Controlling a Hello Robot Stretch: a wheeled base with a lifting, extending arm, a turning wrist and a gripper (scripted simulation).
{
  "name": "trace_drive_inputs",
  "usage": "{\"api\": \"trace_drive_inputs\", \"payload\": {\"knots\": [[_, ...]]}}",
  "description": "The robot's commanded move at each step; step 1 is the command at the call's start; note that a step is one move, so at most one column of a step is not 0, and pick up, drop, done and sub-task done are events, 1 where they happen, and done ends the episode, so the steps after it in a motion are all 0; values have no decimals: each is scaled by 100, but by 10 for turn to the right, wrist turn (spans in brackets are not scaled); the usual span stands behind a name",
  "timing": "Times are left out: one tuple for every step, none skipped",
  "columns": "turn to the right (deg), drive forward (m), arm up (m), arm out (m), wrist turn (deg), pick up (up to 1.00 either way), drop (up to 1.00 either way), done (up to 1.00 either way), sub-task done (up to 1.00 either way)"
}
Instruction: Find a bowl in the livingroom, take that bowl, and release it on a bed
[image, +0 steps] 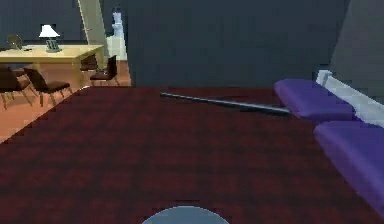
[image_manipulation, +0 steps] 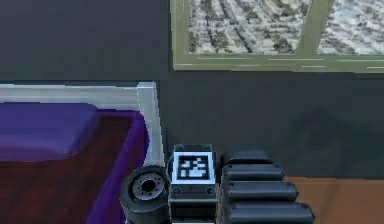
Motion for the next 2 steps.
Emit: {"api": "trace_drive_inputs", "payload": {"knots": [[-450, 0, 0, 0, 0, 0, 0, 0, 0], [-300, 0, 0, 0, 0, 0, 0, 0, 0]]}}
